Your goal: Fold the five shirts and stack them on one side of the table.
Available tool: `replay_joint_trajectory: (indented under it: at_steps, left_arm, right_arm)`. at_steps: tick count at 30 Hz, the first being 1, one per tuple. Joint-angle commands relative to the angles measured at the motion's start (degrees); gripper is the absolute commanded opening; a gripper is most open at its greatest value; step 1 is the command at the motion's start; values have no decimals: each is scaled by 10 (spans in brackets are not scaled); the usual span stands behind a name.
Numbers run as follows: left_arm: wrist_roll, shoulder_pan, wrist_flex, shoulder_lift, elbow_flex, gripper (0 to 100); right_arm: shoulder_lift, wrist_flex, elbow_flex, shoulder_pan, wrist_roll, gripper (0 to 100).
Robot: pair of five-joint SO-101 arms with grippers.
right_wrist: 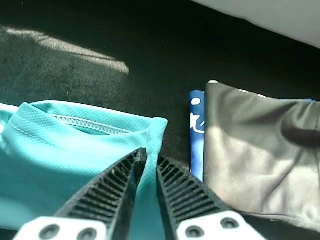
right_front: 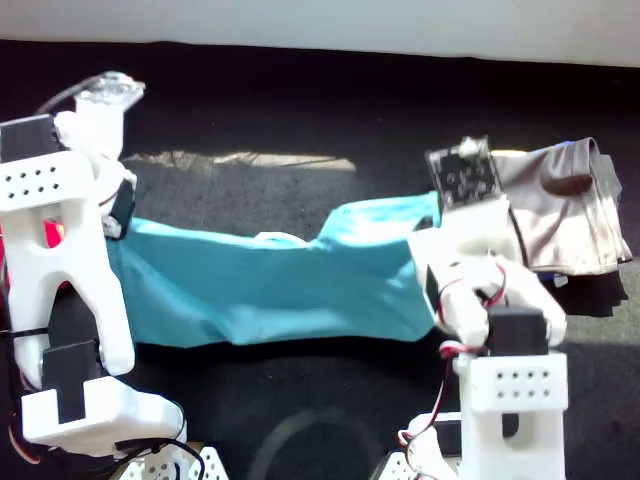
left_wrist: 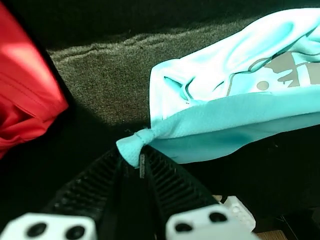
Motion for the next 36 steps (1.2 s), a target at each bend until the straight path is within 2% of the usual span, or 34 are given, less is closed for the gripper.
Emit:
replay_joint_trajectory:
  at_steps: [1,7,13,18,24,30,36]
  left_arm:
    - [5,5,5,-52,-68,10]
    - [5,5,5,-185,-94,10]
    - [5,5,4,-287,-94,10]
    - [5,5,2,-345,-100,10]
    - [5,5,4,-368,-187,10]
    - [35,5,6,-371,-177,10]
    - [42,5,6,-371,-173,10]
  right_arm:
    - [87,29,-192,4,-2,7]
    - [183,105,-432,3,-1,7]
    - [211,167,-593,3,0,7]
    - [210,206,-688,3,11,7]
    - [209,241,-799,2,40,7]
    - [214,240,-877,2,45,7]
    - [209,211,-913,4,105,7]
